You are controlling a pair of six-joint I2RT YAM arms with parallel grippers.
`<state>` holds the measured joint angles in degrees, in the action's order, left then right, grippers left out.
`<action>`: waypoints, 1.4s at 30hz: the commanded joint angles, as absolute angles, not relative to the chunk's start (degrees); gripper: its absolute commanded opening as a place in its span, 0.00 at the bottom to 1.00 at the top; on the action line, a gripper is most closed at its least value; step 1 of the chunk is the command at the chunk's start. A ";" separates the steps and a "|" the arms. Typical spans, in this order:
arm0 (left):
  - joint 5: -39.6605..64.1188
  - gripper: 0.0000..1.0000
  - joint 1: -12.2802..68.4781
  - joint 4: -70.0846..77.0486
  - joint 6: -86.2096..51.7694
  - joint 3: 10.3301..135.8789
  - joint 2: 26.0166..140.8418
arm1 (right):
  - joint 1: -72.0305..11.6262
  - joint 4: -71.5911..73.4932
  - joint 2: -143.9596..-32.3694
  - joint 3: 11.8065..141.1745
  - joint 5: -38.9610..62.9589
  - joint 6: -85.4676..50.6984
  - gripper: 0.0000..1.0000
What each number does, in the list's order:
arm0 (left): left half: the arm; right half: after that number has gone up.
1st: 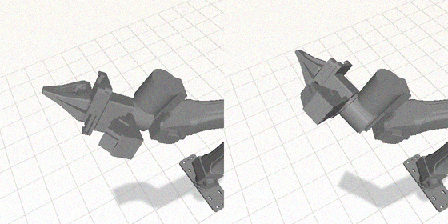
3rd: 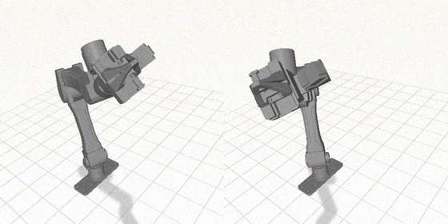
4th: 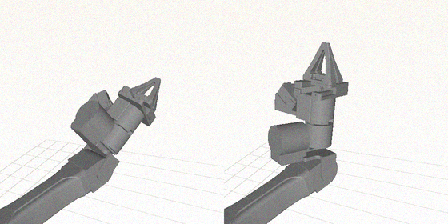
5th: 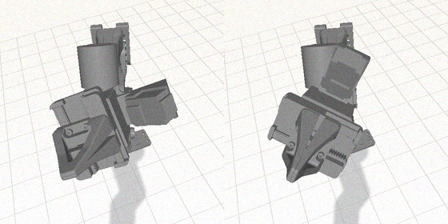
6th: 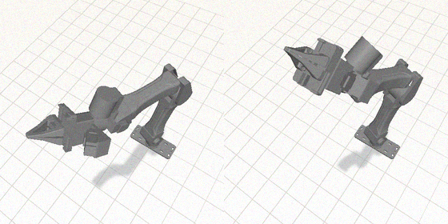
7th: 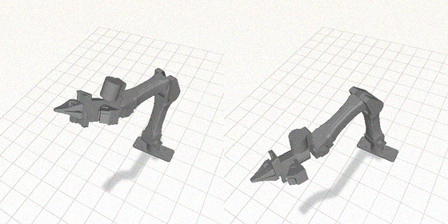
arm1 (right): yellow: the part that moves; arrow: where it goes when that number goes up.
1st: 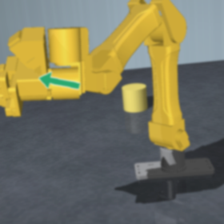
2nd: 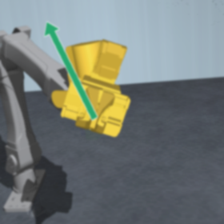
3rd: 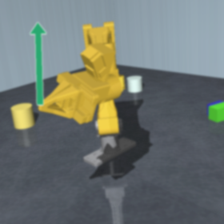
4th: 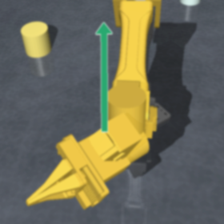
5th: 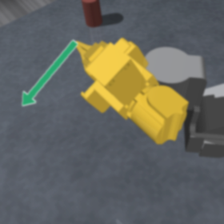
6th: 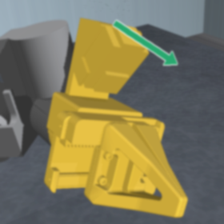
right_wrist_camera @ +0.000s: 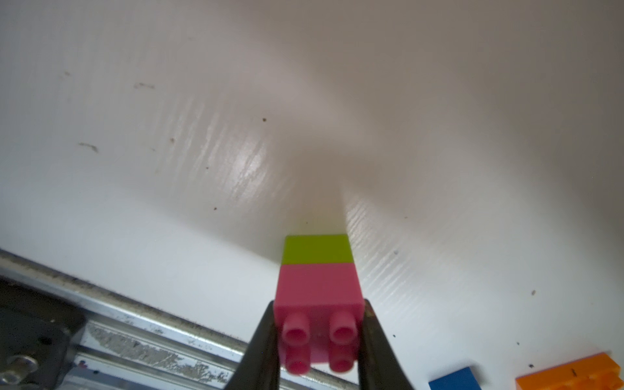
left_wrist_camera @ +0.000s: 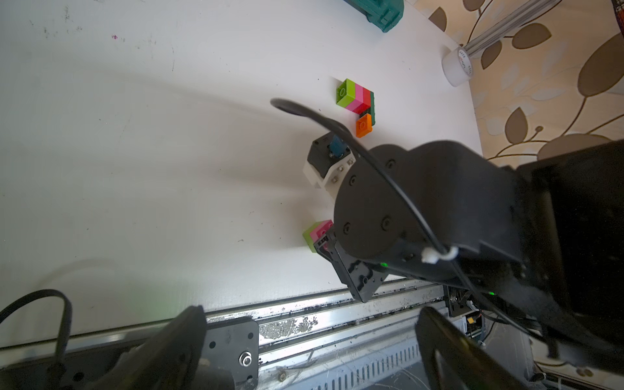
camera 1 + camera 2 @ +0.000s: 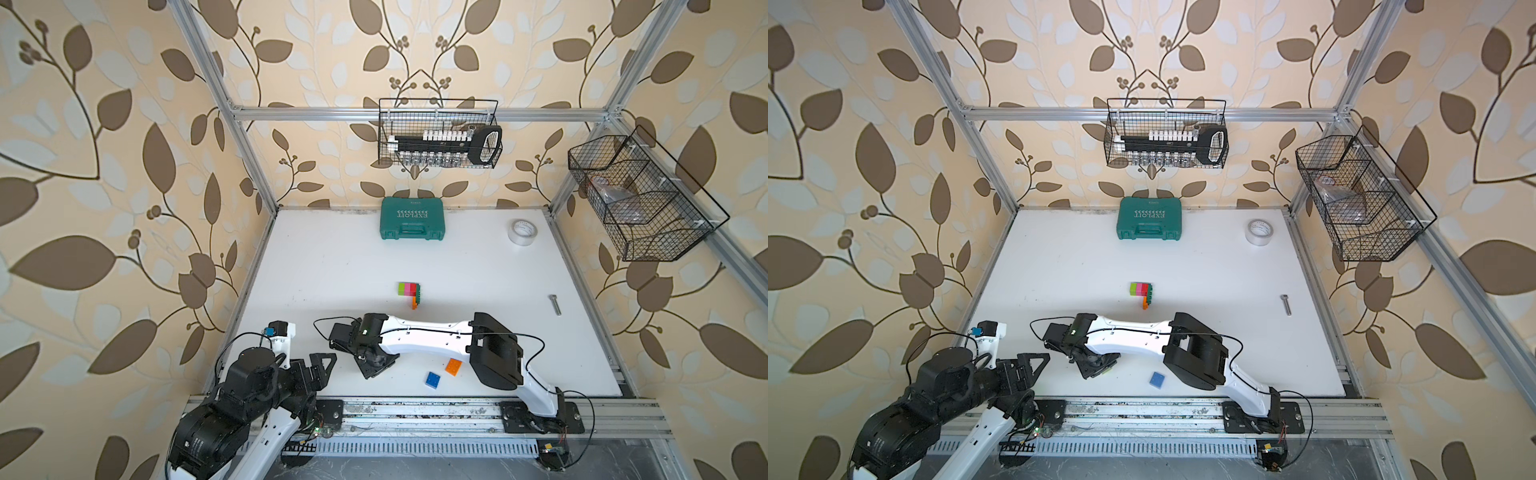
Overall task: Assemble the letter r with lego
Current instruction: Assemble the lego brick with the lego brick.
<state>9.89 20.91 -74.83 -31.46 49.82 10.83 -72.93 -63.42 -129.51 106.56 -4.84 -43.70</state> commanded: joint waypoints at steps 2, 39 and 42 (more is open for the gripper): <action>9.35 0.99 20.48 -73.48 -31.03 49.55 11.76 | -71.41 -61.26 -138.82 101.56 -1.64 -43.69 0.00; 10.09 0.99 20.48 -73.48 -30.63 49.31 16.30 | -57.68 -63.40 -117.42 98.33 -5.69 -27.78 0.61; 10.28 0.99 20.48 -73.48 -30.42 49.29 17.12 | -56.98 -64.71 -114.88 98.67 -6.28 -28.15 0.67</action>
<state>10.02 20.91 -74.78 -31.42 49.39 15.53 -57.56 -61.91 -118.39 96.99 -4.93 -27.94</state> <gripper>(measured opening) 0.989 0.658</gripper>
